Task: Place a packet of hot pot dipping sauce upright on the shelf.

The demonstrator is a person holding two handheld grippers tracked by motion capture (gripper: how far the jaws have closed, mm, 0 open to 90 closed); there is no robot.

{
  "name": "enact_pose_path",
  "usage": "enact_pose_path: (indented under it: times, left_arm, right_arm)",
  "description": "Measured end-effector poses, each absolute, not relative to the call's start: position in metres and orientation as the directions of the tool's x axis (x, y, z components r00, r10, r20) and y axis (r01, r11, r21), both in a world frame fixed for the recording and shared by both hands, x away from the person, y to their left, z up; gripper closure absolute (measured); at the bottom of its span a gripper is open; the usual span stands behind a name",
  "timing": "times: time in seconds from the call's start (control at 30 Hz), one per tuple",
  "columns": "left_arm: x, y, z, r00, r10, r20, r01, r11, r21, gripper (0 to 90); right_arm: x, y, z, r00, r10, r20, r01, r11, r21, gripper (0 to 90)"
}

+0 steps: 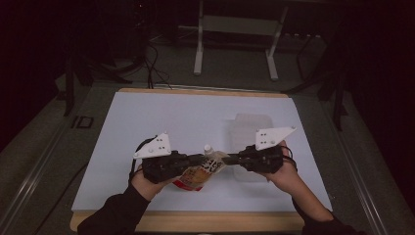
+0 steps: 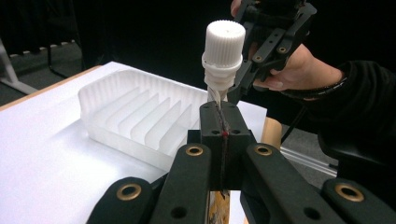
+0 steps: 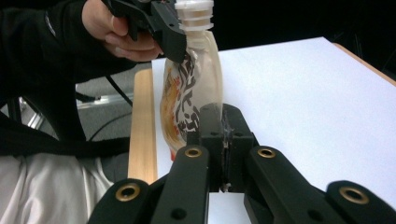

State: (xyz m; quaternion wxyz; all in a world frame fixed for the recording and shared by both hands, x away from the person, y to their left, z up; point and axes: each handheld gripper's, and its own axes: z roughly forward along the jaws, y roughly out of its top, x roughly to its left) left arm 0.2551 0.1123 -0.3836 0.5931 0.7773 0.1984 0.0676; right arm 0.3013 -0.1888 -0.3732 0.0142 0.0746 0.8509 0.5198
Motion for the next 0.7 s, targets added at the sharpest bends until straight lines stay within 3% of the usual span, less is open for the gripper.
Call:
enact_pose_path:
  times: [0.17, 0.47, 0.7]
  left_arm:
    - [0.257, 0.115, -0.381, 0.909, 0.389, -0.149, 0.239, -0.194, 0.951, 90.0]
    - [0.257, 0.113, -0.373, 0.913, 0.395, -0.1, 0.193, -0.202, 0.96, 89.2]
    - [0.259, 0.111, -0.371, 0.911, 0.398, -0.108, 0.197, -0.19, 0.962, 84.6]
  right_arm:
    - [0.302, -0.189, -0.365, -0.989, 0.139, 0.05, 0.106, 0.438, 0.892, 90.0]
    - [0.303, -0.188, -0.346, -0.988, 0.153, 0.024, 0.091, 0.447, 0.89, 90.0]
    - [0.302, -0.188, -0.332, -0.985, 0.17, -0.015, 0.063, 0.443, 0.894, 90.0]
